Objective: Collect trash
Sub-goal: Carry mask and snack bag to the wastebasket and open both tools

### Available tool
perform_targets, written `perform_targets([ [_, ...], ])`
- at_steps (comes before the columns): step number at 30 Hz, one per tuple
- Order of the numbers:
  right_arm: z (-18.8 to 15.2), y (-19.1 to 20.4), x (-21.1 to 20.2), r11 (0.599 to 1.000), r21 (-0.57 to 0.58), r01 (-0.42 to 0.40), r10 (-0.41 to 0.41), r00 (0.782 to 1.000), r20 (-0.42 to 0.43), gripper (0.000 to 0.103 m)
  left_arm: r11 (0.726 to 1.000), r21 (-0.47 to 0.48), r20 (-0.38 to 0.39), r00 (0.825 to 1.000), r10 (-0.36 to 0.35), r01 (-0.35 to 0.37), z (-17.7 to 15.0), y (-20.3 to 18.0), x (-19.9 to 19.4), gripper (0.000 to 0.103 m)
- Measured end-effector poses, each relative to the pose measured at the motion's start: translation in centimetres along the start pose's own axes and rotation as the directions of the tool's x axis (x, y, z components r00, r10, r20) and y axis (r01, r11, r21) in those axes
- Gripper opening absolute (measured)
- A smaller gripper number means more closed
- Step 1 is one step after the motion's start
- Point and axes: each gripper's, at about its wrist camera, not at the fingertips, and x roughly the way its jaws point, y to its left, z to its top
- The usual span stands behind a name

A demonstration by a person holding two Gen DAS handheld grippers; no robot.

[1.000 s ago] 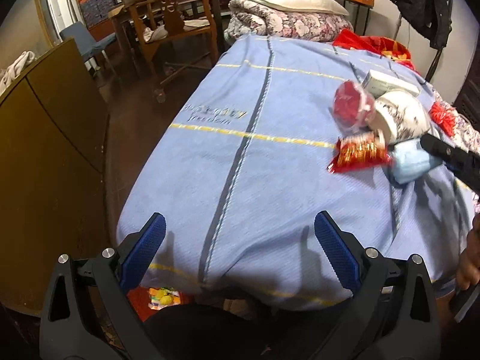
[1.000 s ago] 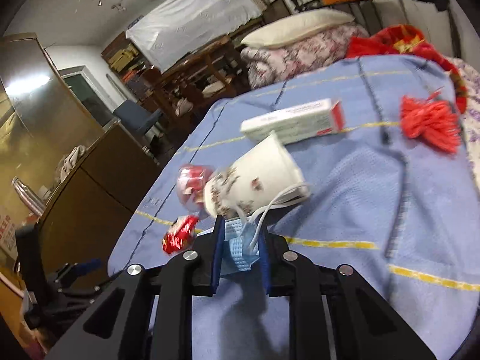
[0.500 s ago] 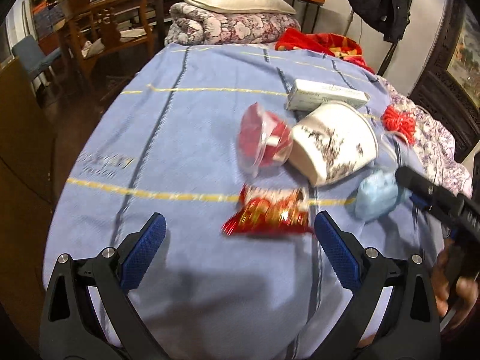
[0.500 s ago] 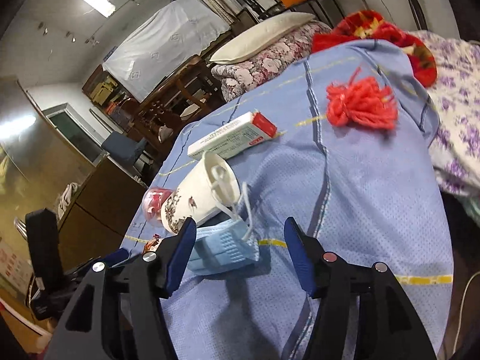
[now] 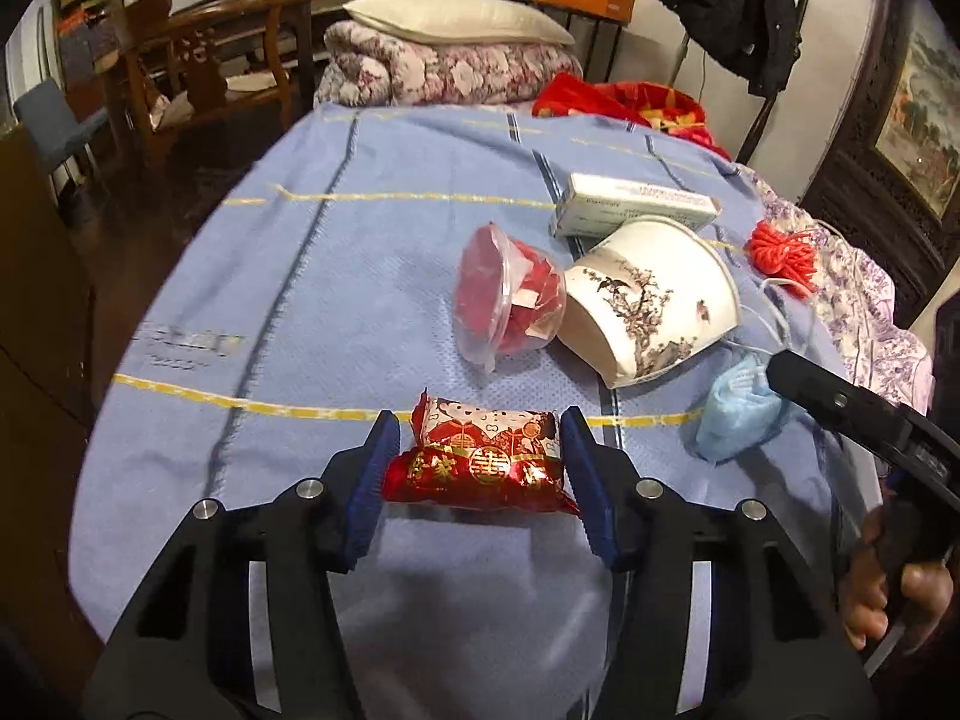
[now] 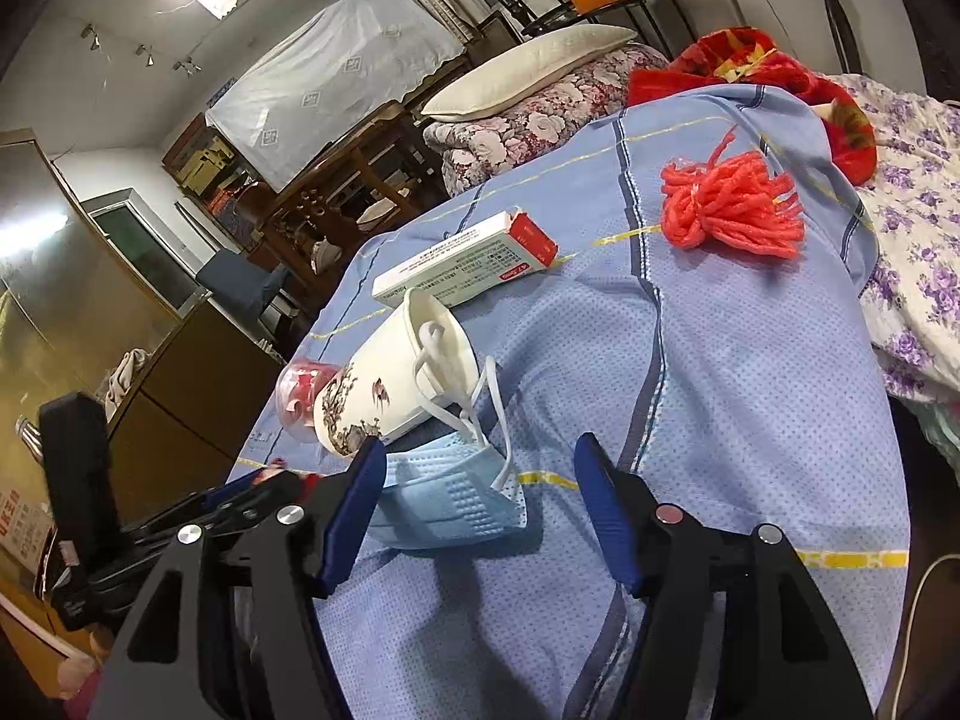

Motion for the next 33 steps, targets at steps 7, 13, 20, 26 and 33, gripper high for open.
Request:
perform_targets([
  [7, -0.8, 1.3, -0.4, 1.0, -0.009, 0.005, -0.005, 1.0, 0.005, 0.065, 0.999, -0.036, 0.051, 0.998, 0.038, -0.036, -0.7, 2.1, -4.1, 0.055],
  [13, -1.4, 3.3, 0.1, 0.996, -0.075, 0.055, -0.055, 0.998, -0.004, 0.048, 0.992, -0.088, 0.079, 0.992, 0.094, -0.087, -1.7, 4.8, -7.4, 0.055],
  [20, -1.8, 6.2, -1.8, 0.988, -0.153, 0.036, -0.03, 0.999, 0.038, 0.004, 0.979, -0.153, 0.106, 0.983, 0.152, -0.135, -3.8, 7.6, -11.0, 0.055],
  [26, -2.0, 9.9, -4.4, 0.973, -0.228, -0.02, 0.036, 0.997, 0.065, 0.004, 0.959, -0.22, 0.115, 0.972, 0.207, -0.178, -6.1, 10.7, -14.3, 0.055],
  [33, -3.2, 15.3, -5.1, 0.946, -0.303, -0.114, 0.127, 0.992, 0.025, 0.004, 0.91, -0.326, 0.091, 0.949, 0.301, -0.257, -10.2, 15.5, -17.9, 0.055],
])
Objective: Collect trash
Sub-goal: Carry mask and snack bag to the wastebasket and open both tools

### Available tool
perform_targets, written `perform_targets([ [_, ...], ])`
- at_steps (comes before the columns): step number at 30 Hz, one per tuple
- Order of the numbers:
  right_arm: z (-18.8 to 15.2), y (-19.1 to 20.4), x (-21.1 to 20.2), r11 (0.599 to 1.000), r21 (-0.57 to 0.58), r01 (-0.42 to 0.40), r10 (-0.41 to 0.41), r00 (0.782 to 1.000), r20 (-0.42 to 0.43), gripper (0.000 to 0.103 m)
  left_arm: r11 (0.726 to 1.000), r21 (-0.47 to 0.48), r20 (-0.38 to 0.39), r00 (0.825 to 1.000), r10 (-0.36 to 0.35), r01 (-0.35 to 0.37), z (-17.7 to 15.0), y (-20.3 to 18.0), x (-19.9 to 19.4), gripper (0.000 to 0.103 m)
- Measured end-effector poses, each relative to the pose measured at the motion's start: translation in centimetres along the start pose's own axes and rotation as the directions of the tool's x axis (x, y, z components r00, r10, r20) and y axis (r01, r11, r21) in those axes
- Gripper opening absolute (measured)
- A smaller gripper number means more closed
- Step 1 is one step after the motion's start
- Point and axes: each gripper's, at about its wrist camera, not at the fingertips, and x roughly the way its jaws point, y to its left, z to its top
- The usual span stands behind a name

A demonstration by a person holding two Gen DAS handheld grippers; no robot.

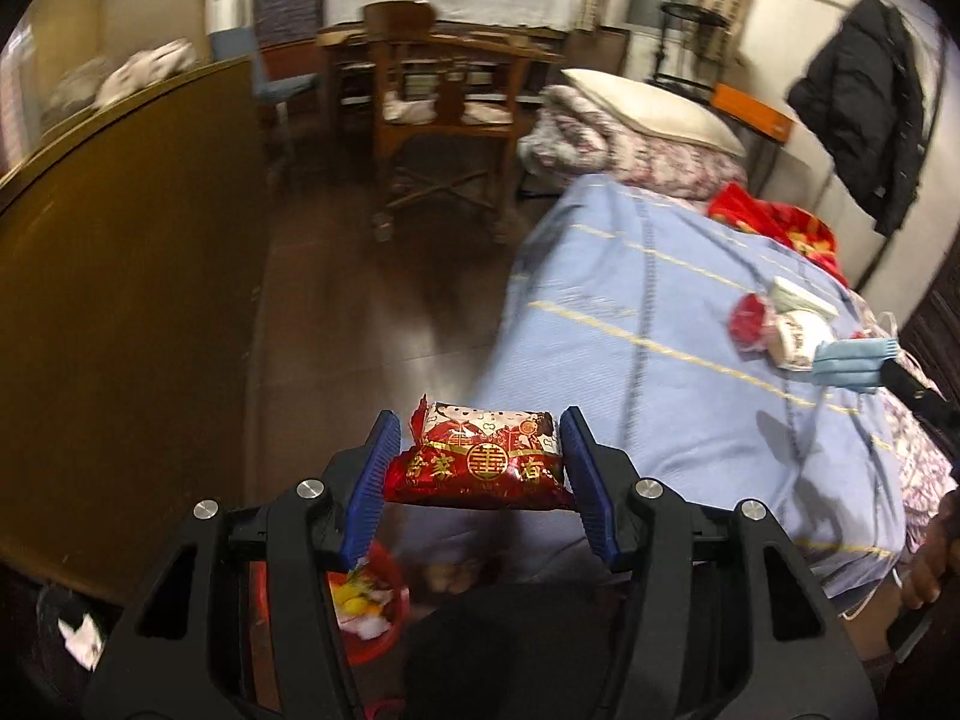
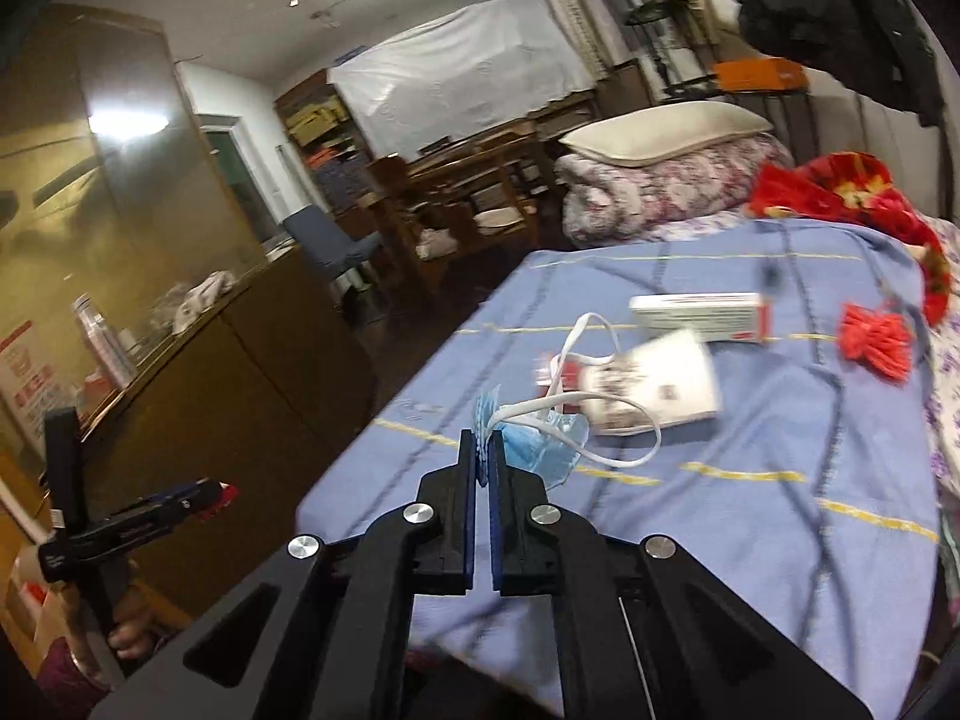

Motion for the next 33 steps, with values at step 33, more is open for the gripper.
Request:
perform_targets([
  [33, -7.3, 26.4, 14.8, 0.893, -0.238, -0.383, 0.242, 0.852, -0.464, 0.004, 0.883, -0.285, -0.086, 0.927, 0.364, -0.373, -5.2, 17.3, -2.7, 0.094],
])
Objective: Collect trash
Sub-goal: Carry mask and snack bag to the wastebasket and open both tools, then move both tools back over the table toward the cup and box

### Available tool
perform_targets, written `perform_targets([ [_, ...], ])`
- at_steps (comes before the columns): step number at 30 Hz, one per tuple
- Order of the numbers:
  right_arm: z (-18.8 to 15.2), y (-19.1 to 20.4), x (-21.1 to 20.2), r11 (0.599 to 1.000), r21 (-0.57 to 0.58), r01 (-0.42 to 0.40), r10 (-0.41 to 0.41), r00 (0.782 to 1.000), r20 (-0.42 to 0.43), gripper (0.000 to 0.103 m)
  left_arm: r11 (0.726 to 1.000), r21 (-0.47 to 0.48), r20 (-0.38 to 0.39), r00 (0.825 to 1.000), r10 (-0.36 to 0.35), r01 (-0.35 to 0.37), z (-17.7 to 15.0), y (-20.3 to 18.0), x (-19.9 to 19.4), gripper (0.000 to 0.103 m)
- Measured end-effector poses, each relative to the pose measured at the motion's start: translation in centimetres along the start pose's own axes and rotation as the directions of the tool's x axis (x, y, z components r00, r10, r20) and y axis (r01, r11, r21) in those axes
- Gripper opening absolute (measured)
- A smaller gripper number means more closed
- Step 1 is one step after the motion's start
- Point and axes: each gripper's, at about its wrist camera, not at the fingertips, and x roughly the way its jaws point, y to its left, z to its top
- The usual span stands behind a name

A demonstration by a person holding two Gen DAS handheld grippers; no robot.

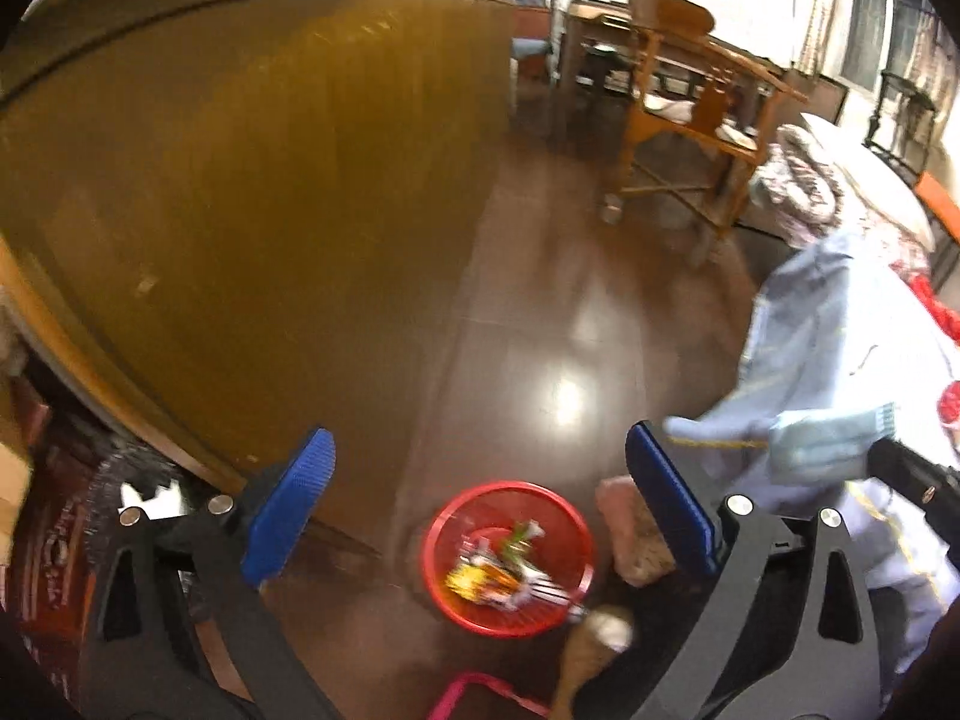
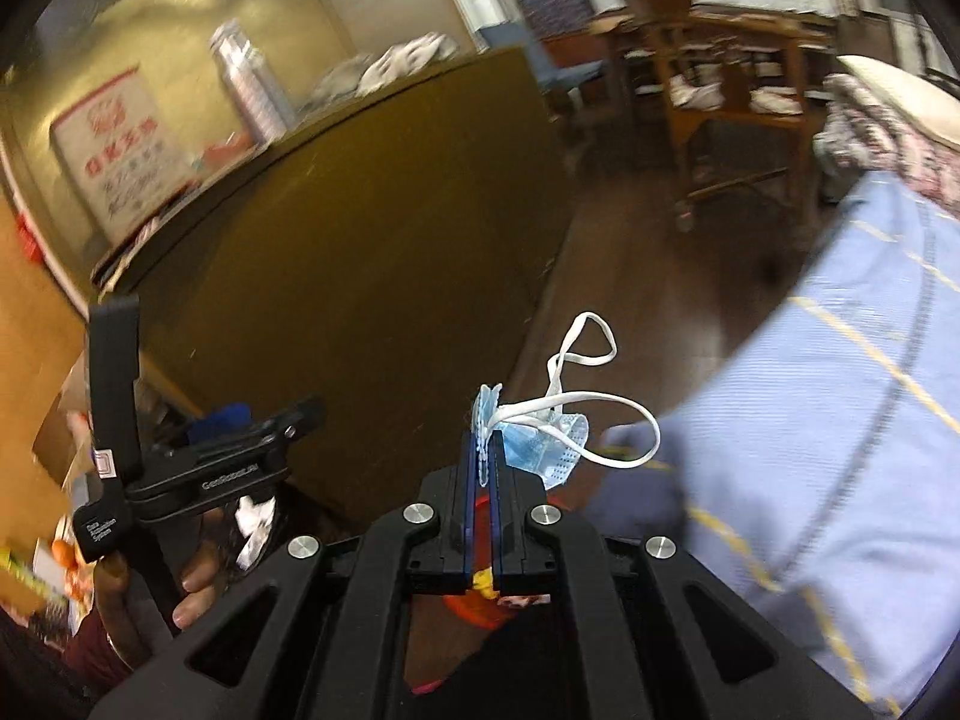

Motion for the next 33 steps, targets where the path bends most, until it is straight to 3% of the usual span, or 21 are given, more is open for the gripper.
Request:
perform_targets([
  [4, 0.4, 2.0, 3.8, 0.998, -0.036, -0.048, 0.045, 0.995, -0.087, 0.011, 0.998, -0.032, 0.008, 0.999, 0.046, -0.046, 0.5, 1.0, 0.3, 0.094],
  [5, 0.4, 2.2, 4.5, 0.998, -0.03, -0.063, 0.059, 0.992, -0.109, 0.026, 0.997, -0.049, 0.009, 0.999, 0.052, -0.051, 0.6, 1.4, 0.4, 0.095],
  [7, 0.5, 2.5, 5.0, 0.997, -0.019, -0.069, 0.067, 0.992, -0.109, 0.037, 0.995, -0.08, 0.011, 0.998, 0.06, -0.059, 0.8, 2.1, 0.5, 0.095],
  [12, 0.6, 2.5, 4.2, 0.998, -0.013, -0.059, 0.058, 0.995, -0.086, 0.037, 0.992, -0.117, 0.002, 0.999, 0.051, -0.05, 0.9, 2.8, 0.7, 0.095],
  [18, 0.6, 1.3, 1.7, 0.999, 0.007, -0.034, 0.035, 0.999, -0.035, 0.037, 0.996, -0.073, 0.021, 0.999, 0.047, -0.045, 0.7, 1.5, 0.1, 0.095],
  [33, -0.5, -1.4, -3.9, 0.997, 0.064, 0.05, -0.055, 0.995, 0.083, 0.043, 0.997, 0.054, 0.036, 0.998, -0.055, 0.053, -1.0, -3.3, -1.9, 0.095],
])
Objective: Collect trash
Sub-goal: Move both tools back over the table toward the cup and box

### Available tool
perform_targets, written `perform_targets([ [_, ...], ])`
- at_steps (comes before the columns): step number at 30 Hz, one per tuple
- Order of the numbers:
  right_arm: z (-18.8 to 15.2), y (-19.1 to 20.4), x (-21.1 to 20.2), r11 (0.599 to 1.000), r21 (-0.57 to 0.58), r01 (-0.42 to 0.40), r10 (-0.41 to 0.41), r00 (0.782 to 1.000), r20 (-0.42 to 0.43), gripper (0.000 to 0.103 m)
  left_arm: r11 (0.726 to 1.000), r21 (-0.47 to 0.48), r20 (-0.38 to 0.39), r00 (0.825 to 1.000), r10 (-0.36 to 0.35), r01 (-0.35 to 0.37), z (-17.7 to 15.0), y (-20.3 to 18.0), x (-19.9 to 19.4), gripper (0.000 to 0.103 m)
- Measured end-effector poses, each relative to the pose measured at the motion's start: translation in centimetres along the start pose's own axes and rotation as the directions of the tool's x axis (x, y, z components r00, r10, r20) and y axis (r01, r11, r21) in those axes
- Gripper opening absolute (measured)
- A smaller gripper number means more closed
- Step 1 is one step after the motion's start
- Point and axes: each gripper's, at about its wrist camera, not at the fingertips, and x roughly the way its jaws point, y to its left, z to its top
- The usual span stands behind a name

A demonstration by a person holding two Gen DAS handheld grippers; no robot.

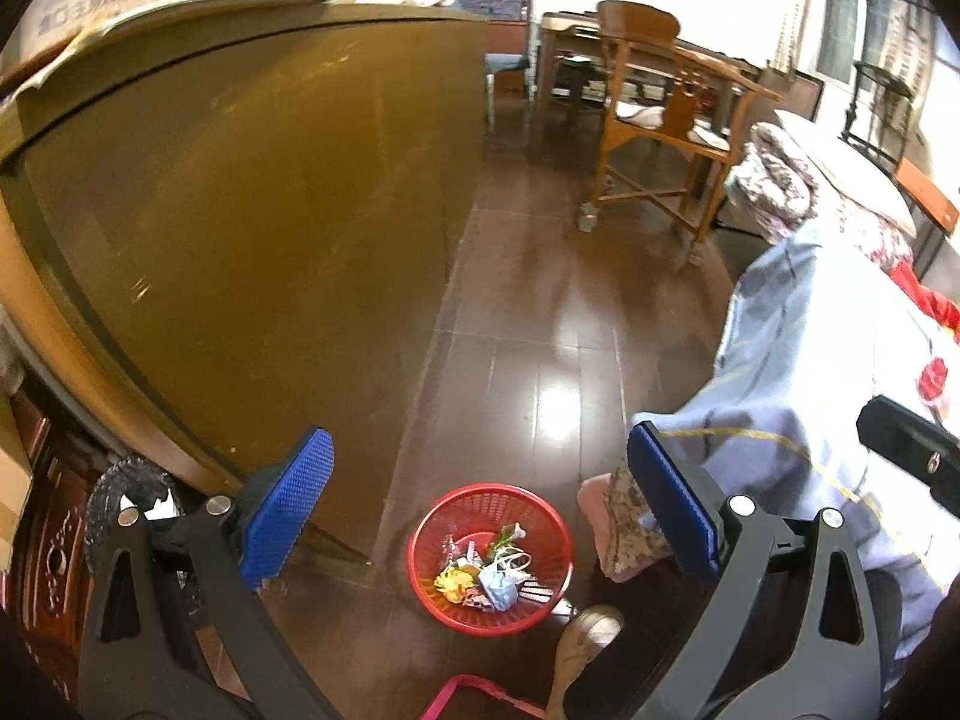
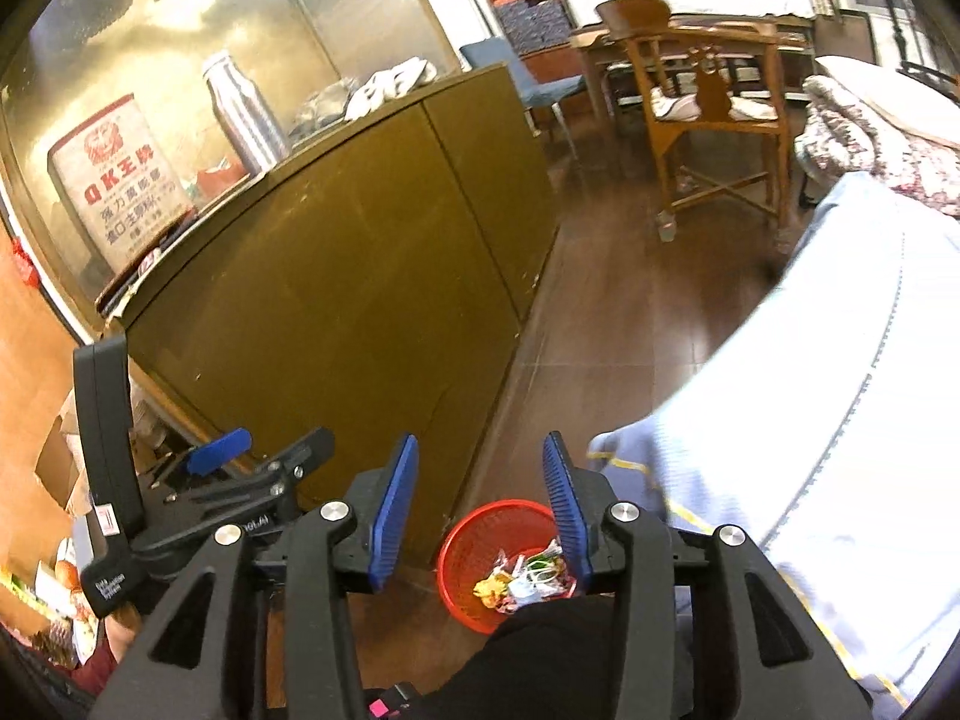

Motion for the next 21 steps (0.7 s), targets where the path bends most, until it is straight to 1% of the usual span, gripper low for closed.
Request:
perform_targets([
  [11, -1.1, -3.4, -5.3, 0.995, 0.072, 0.069, -0.075, 0.994, 0.084, 0.045, 0.994, 0.097, 0.033, 0.998, -0.061, 0.057, -1.3, -3.7, -2.0, 0.095],
  [16, -2.0, -5.6, -7.3, 0.989, 0.107, 0.099, -0.112, 0.987, 0.117, 0.049, 0.988, 0.131, 0.029, 0.996, -0.089, 0.084, -2.0, -5.7, -2.5, 0.096],
  [21, -2.8, -8.3, -9.0, 0.978, 0.162, 0.129, -0.153, 0.978, 0.142, 0.05, 0.978, 0.178, 0.014, 0.994, -0.112, 0.108, -2.7, -8.3, -2.6, 0.096],
])
